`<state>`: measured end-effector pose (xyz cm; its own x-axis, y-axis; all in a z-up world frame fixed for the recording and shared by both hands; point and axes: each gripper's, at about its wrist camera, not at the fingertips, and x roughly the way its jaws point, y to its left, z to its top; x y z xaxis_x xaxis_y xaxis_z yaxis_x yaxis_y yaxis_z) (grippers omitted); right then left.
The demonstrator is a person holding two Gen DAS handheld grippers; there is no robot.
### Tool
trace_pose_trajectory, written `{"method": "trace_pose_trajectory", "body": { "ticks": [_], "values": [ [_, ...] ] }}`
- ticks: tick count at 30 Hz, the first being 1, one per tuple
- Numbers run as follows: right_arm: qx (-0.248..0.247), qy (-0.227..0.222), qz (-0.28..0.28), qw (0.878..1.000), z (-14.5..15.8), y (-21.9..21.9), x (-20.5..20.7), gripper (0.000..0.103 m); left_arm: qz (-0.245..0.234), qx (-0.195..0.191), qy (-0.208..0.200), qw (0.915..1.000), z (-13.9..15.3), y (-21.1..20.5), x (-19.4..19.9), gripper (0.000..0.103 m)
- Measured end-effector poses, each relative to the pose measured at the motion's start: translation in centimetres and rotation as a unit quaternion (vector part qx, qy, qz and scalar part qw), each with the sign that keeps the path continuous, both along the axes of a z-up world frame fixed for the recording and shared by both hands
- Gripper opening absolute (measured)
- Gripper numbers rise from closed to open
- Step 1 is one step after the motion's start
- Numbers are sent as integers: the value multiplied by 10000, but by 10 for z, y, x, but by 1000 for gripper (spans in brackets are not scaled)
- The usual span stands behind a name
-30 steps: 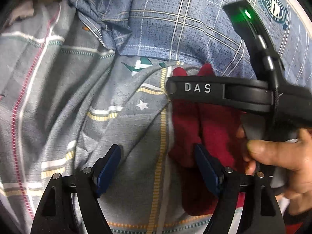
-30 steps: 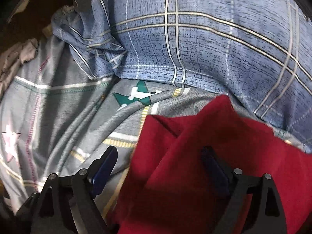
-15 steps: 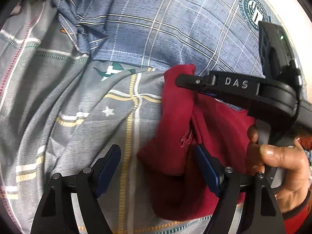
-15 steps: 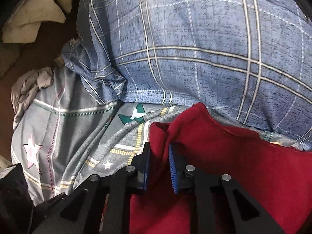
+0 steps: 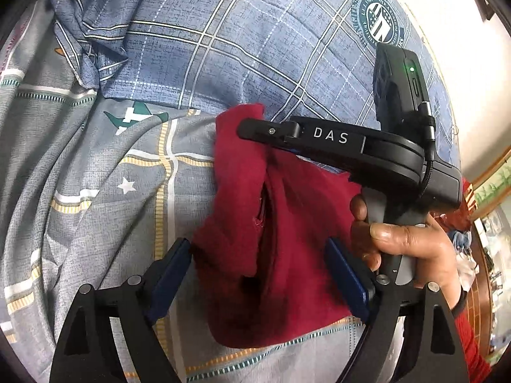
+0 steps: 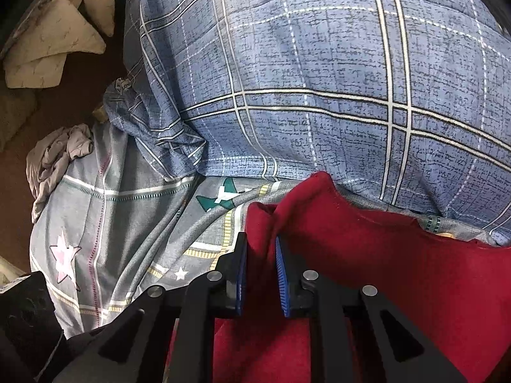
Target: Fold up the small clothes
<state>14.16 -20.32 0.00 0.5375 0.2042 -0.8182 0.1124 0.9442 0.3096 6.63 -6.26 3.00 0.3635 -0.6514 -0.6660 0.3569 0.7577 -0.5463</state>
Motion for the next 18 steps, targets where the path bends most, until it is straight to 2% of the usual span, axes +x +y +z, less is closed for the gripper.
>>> {"method": "trace_pose_trajectory", "body": {
  "ticks": [3,7,9,10,12,13,15,17,18],
  "values": [
    [9,11,28,10000,-1,1,1,16,121,-19,148,9998,-6,-4,5,92],
    [7,30,65,10000,-3,3,2,16,210,597,197,9978,-22,-20,10,90],
    [-9,54,70,10000,-5,4,2,16,285,769,240,9963,-28,-25,10,73],
    [-14,72,68,9999,-5,5,2,16,356,918,188,9950,-30,-28,10,60],
    [-40,159,89,9998,-8,7,5,17,375,940,92,9948,-28,-31,8,52],
    [-54,216,107,9997,-9,9,7,22,356,830,154,9958,-28,-31,9,46],
    [-72,379,141,9992,-14,13,13,26,391,721,182,9965,-27,-28,8,43],
    [-47,538,152,9984,-19,16,18,42,398,684,160,9967,-26,-25,8,40],
    [-29,643,164,9978,-23,18,21,59,398,671,152,9968,-26,-25,8,39]
  ]
}}
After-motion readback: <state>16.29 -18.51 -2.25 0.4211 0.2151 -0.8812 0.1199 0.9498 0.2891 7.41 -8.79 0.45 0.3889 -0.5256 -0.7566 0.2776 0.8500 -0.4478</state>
